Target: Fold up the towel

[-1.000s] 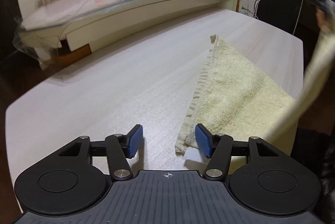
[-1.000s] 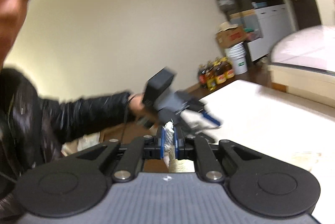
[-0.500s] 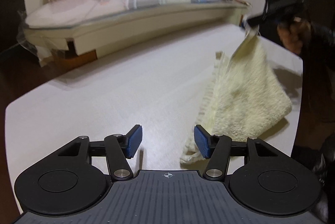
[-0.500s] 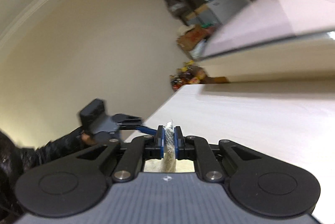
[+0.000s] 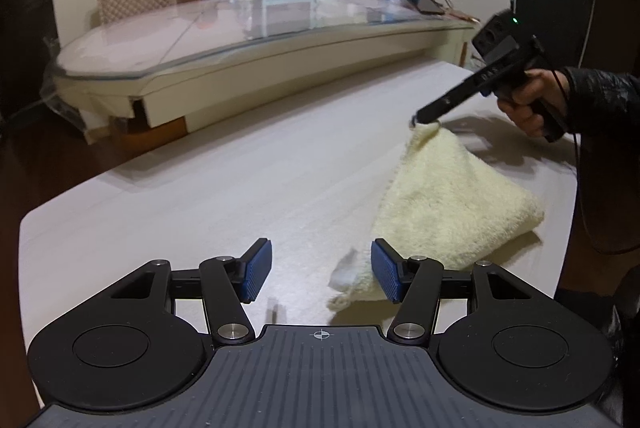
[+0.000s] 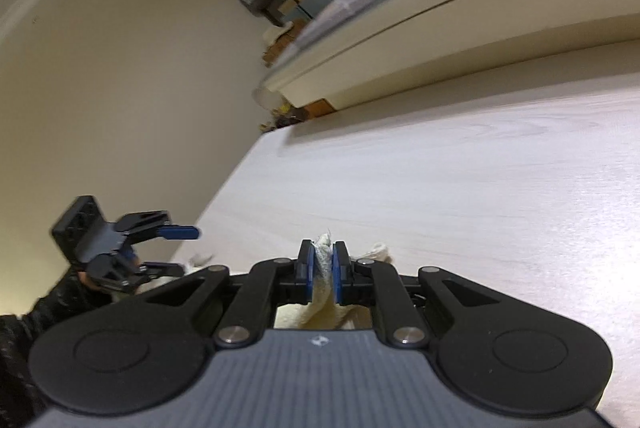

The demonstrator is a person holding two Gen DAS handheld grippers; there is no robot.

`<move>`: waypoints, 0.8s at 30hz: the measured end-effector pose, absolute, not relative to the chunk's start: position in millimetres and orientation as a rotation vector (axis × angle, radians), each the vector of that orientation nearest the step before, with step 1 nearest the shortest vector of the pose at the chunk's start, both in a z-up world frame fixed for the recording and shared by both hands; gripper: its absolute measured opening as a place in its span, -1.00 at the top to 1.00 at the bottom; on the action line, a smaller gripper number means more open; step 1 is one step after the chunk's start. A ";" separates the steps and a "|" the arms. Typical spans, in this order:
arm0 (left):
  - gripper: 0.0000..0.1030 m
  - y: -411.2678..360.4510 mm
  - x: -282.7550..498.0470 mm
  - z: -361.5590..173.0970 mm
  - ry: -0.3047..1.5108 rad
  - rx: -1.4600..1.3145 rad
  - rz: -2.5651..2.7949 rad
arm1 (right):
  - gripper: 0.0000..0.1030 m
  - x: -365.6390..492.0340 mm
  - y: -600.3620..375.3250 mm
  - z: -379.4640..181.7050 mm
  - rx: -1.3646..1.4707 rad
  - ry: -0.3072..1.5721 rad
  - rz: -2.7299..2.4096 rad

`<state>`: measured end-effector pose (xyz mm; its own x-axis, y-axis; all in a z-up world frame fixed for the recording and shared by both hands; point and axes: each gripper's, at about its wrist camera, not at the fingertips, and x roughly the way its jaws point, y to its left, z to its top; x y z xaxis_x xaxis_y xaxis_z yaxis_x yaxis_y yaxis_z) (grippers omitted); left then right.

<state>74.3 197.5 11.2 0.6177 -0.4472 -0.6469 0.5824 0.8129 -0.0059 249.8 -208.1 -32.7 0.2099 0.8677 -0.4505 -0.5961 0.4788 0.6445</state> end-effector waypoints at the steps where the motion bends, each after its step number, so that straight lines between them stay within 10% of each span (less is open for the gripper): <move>1: -0.15 195.7 73.1 9.9 0.686 0.220 -0.598 | 0.74 249.4 -207.1 -31.9 0.360 0.876 1.043; 24: -0.17 183.1 55.8 -0.8 0.633 0.306 -0.528 | 0.57 186.9 -169.8 1.8 0.132 0.762 1.009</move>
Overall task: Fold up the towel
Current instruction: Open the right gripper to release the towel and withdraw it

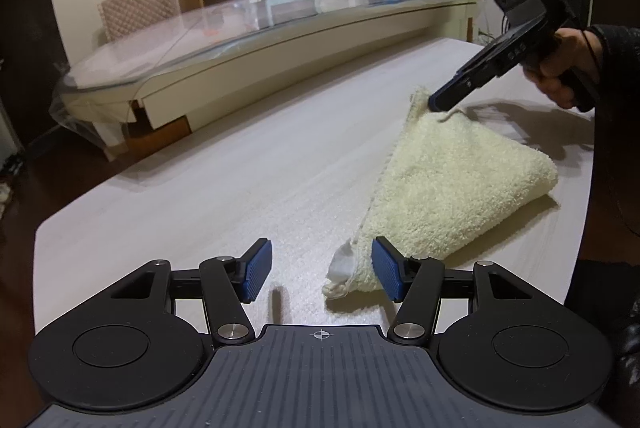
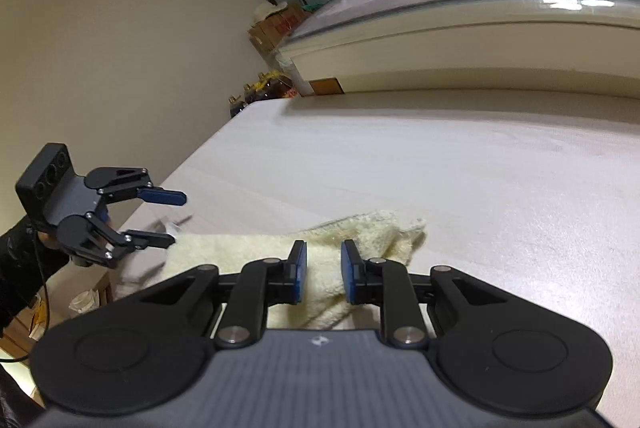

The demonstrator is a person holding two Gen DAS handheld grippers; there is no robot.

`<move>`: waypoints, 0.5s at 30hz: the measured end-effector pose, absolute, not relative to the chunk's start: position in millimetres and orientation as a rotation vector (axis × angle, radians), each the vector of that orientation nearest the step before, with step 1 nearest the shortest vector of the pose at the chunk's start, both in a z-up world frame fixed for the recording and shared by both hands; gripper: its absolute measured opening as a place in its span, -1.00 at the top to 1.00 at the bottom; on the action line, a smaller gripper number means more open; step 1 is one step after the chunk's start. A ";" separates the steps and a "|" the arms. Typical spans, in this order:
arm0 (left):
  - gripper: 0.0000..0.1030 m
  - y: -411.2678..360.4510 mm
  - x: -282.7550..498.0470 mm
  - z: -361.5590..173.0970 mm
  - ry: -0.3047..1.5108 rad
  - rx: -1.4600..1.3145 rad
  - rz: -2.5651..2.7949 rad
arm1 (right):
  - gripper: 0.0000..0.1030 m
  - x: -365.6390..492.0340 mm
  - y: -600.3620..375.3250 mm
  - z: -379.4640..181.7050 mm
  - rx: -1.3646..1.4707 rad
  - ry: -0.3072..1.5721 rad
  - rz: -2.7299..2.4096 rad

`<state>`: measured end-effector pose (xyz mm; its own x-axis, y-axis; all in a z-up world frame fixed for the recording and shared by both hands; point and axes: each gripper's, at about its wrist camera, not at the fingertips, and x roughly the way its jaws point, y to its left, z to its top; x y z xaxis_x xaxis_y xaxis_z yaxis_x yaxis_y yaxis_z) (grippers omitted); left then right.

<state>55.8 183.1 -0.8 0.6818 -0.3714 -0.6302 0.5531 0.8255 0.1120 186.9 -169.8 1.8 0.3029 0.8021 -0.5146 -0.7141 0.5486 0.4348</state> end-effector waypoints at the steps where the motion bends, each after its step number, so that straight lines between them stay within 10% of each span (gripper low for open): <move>1: -0.17 183.7 54.9 0.9 0.624 0.299 -0.520 | 0.57 176.5 -169.7 10.3 0.129 0.728 1.026; 15: -0.15 142.1 27.8 3.6 0.610 0.310 -0.442 | 0.65 53.0 -116.3 -2.5 -0.216 0.580 1.034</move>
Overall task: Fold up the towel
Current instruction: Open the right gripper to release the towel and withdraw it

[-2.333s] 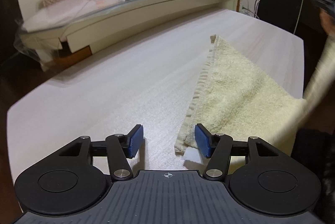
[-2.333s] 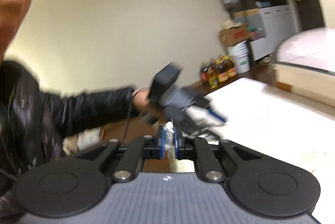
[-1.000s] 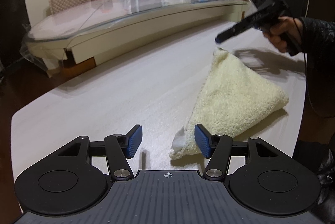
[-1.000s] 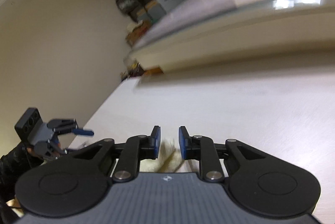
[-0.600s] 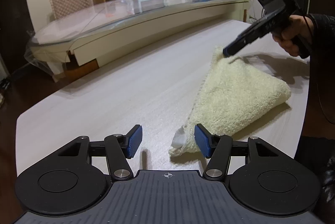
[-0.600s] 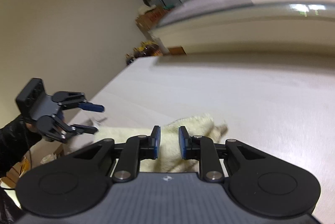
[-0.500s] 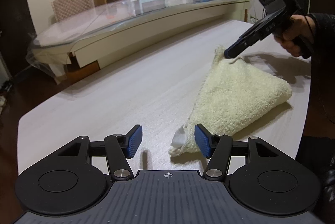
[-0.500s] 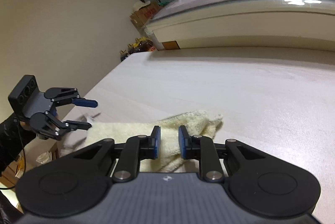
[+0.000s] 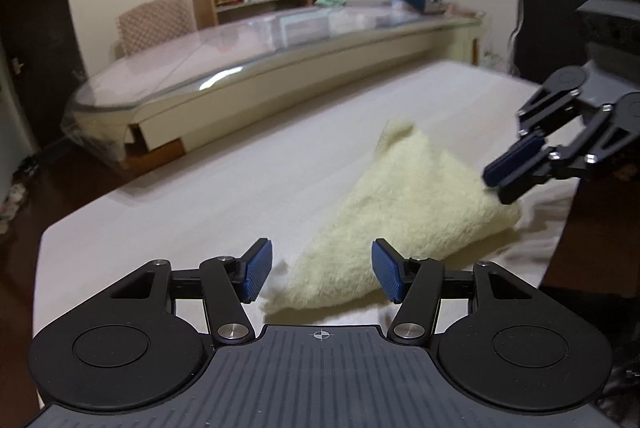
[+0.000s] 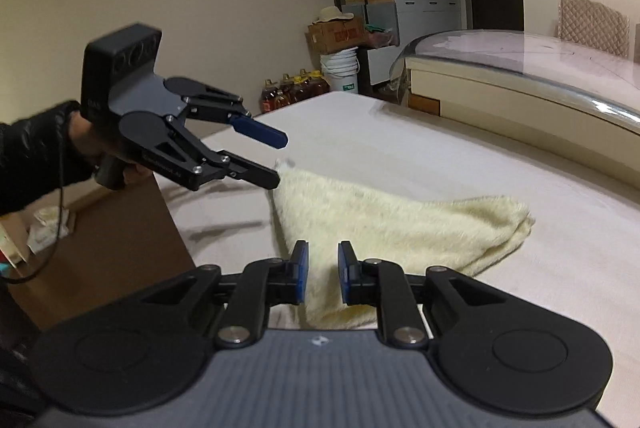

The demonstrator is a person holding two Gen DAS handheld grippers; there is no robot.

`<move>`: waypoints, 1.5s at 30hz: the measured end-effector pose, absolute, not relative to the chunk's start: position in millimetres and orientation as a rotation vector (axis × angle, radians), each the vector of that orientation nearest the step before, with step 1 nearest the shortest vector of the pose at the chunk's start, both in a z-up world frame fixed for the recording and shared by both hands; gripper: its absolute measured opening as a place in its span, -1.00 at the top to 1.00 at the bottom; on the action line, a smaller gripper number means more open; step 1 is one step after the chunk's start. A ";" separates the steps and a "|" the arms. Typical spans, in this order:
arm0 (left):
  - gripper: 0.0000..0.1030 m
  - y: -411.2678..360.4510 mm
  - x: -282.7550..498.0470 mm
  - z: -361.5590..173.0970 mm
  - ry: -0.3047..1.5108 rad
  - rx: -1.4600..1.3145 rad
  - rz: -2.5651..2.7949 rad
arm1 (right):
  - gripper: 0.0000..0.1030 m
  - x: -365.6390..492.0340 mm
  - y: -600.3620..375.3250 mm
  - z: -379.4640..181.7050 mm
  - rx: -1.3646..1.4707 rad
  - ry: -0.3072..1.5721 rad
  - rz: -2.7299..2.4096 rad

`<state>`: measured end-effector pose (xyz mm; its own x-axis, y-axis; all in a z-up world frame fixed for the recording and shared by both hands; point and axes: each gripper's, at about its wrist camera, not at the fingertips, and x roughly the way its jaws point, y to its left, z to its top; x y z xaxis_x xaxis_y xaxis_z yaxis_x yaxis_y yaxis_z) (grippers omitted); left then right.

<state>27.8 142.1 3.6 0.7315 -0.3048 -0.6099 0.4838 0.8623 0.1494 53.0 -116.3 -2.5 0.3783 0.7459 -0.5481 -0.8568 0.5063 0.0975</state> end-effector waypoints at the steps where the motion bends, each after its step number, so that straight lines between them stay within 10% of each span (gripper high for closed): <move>1: -0.15 142.2 28.7 1.1 0.617 0.311 -0.429 | 0.65 52.2 -114.0 -6.2 -0.229 0.585 1.026; 45: -0.23 156.1 87.5 -11.3 0.637 0.278 -0.320 | 0.57 126.5 -140.7 -12.1 -0.514 0.569 0.542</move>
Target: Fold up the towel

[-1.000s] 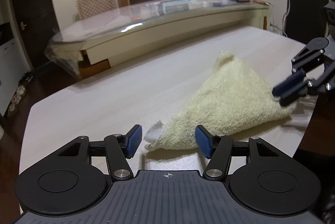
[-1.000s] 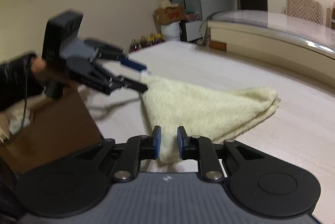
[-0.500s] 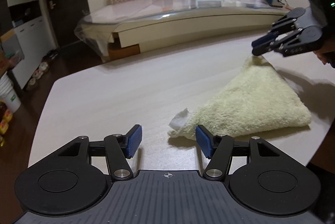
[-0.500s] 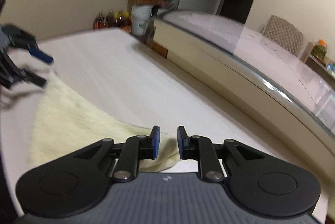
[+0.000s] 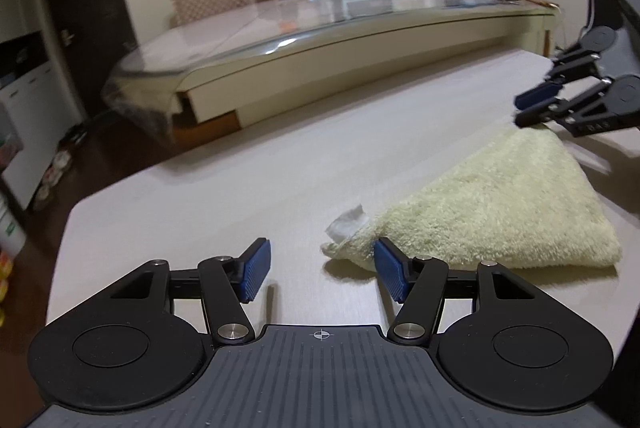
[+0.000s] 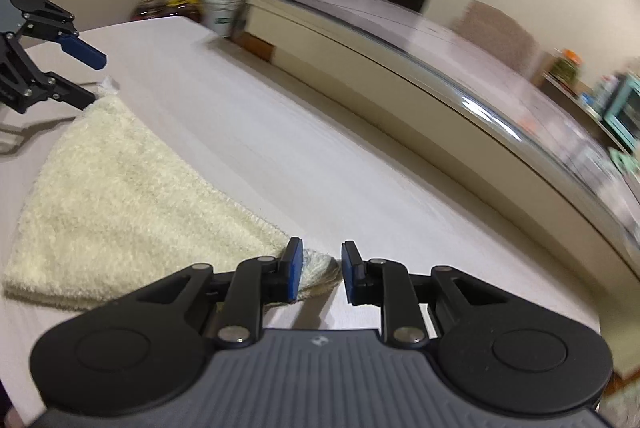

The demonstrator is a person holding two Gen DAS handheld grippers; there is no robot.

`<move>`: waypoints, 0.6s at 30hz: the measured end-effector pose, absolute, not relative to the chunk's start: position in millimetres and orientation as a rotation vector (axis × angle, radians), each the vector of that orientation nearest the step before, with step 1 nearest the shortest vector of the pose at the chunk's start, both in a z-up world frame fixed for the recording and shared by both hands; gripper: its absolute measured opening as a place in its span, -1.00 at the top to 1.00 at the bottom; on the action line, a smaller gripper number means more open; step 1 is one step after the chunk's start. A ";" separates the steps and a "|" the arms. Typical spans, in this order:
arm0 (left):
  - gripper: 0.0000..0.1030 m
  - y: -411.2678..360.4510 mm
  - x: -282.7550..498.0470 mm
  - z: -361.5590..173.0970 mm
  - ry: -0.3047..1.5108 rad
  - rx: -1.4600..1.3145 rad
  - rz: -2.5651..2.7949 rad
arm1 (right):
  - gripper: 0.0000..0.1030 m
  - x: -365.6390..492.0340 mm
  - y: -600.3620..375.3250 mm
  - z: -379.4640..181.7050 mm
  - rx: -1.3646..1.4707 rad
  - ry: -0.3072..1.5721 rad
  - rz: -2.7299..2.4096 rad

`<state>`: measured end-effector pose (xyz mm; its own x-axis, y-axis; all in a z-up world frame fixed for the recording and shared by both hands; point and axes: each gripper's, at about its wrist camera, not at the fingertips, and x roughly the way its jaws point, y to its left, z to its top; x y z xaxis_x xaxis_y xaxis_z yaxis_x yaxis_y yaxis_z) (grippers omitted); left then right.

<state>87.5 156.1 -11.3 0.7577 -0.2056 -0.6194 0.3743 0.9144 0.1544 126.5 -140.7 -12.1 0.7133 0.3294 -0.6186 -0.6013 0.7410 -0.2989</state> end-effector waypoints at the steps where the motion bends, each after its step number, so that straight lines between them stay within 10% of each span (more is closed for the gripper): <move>1: -0.23 155.3 92.3 -11.6 0.638 0.286 -0.332 | 0.57 124.9 -141.7 -11.5 -0.509 0.570 0.532; 10: -0.20 149.1 104.2 -9.6 0.639 0.336 -0.377 | 0.44 117.4 -147.2 -10.9 -0.460 0.575 0.466; 18: -0.71 150.8 64.7 2.7 0.661 0.211 -0.294 | -0.47 100.5 -168.5 19.9 -0.248 0.594 0.470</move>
